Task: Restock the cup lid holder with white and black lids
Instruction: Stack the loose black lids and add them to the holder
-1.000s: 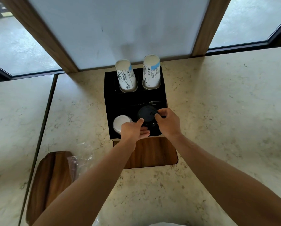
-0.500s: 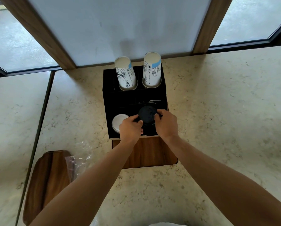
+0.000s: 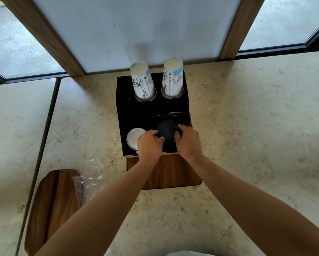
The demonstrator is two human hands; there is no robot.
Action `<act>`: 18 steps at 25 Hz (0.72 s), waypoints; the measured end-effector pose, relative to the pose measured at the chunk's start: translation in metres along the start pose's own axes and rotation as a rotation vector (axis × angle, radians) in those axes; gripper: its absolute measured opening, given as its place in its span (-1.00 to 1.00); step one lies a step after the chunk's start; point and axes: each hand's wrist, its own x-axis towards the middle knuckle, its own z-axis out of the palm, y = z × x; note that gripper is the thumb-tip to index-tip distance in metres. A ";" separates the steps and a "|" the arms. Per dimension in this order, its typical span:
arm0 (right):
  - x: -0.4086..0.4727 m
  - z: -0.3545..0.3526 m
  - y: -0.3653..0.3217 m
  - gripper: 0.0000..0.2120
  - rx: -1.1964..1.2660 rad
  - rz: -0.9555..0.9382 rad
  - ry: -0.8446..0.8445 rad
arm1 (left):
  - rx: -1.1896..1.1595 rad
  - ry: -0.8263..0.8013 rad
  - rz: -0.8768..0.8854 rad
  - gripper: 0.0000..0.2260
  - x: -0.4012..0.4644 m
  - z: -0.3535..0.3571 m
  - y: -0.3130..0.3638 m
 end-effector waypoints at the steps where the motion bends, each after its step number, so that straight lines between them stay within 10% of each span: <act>1: 0.000 0.001 0.000 -0.59 -0.008 -0.005 -0.003 | 0.008 0.012 0.008 -0.65 0.001 -0.001 0.001; 18: -0.005 0.004 -0.002 -0.58 0.086 0.035 -0.077 | 0.155 -0.137 0.136 -0.63 0.002 -0.004 0.005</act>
